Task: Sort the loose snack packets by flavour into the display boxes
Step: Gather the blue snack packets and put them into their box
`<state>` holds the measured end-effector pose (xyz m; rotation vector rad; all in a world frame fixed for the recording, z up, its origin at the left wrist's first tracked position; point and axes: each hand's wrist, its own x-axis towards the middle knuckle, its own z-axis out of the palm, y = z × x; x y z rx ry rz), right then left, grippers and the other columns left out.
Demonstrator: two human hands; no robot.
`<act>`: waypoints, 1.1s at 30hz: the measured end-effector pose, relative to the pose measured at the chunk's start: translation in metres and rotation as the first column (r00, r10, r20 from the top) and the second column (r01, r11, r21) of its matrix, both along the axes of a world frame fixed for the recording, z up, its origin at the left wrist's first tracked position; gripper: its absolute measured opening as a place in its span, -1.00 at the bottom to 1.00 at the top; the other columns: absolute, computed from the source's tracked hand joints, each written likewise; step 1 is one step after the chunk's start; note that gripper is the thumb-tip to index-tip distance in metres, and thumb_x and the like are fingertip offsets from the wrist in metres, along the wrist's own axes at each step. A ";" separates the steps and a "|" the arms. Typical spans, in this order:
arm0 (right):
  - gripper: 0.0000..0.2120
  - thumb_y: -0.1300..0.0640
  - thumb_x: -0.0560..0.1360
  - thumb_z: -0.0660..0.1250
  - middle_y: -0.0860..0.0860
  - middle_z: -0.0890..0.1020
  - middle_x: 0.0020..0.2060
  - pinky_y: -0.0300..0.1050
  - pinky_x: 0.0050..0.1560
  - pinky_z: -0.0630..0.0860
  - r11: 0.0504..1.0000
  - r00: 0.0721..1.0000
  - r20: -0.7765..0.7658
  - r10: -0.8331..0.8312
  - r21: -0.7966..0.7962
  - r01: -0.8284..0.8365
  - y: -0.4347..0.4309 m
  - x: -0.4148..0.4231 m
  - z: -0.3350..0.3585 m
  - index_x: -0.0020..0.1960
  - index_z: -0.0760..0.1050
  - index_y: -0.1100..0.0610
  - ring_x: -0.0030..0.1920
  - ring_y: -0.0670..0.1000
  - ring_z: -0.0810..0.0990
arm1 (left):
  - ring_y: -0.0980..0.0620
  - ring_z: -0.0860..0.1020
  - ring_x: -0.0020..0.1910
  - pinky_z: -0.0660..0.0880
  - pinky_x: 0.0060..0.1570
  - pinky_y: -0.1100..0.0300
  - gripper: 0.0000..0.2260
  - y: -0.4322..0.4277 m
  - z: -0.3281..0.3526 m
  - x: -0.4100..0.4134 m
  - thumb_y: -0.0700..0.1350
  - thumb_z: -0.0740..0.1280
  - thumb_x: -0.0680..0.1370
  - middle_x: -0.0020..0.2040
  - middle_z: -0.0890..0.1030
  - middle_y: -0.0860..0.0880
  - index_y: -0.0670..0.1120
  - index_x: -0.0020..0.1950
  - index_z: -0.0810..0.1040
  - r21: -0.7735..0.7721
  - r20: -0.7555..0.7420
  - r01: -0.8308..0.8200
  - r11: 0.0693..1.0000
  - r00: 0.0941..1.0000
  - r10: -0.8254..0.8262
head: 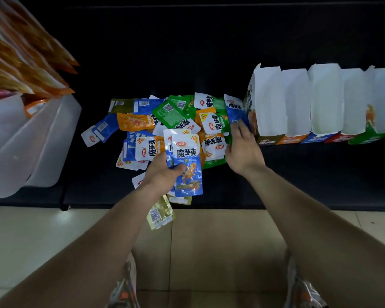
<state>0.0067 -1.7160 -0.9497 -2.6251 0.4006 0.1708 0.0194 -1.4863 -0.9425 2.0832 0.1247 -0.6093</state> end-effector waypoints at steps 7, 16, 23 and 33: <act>-0.42 -0.10 0.65 0.12 0.13 0.37 0.38 0.16 0.23 0.46 0.996 0.998 -0.058 -0.033 -0.090 0.028 -0.003 -0.024 -0.019 0.57 0.12 0.14 0.34 0.23 0.39 | 0.03 0.58 -0.13 0.40 -0.29 0.19 -0.83 0.000 -0.006 -0.001 -0.03 0.42 0.58 -0.07 0.62 0.02 -0.06 0.09 0.51 -0.004 0.024 -0.016 1.000 1.000 0.016; -0.42 -0.17 0.52 0.38 0.13 0.51 0.25 0.06 0.09 0.54 0.954 0.993 -0.061 -0.098 -0.289 0.077 -0.009 -0.075 -0.020 0.38 0.35 0.14 0.22 0.18 0.50 | 0.02 0.63 -0.03 0.54 -0.08 0.11 -0.80 -0.005 0.002 -0.017 -0.04 0.42 0.57 0.01 0.67 0.02 -0.06 0.15 0.55 0.011 -0.006 0.006 1.000 1.000 -0.006; -0.71 0.12 0.64 0.16 0.18 0.64 -0.08 0.00 -0.26 0.51 0.973 0.981 -0.004 -0.196 -0.126 0.194 -0.015 -0.092 0.014 0.33 0.39 0.14 -0.14 0.21 0.60 | 0.03 0.60 -0.04 0.41 -0.23 0.22 -0.79 -0.018 0.011 -0.030 -0.05 0.41 0.58 0.00 0.63 0.03 -0.06 0.17 0.51 0.022 -0.044 0.010 1.000 0.999 -0.009; -0.90 0.30 0.52 0.29 0.23 0.66 -0.10 0.10 -0.19 0.68 0.627 0.874 -0.155 -0.460 0.641 0.443 -0.016 -0.115 0.112 0.02 0.53 0.22 -0.21 0.12 0.64 | 0.01 0.60 0.01 0.49 0.05 0.10 -0.87 -0.043 0.094 -0.055 -0.10 0.36 0.62 0.07 0.63 -0.01 -0.05 0.13 0.47 -0.141 -0.070 0.042 0.989 0.996 -0.052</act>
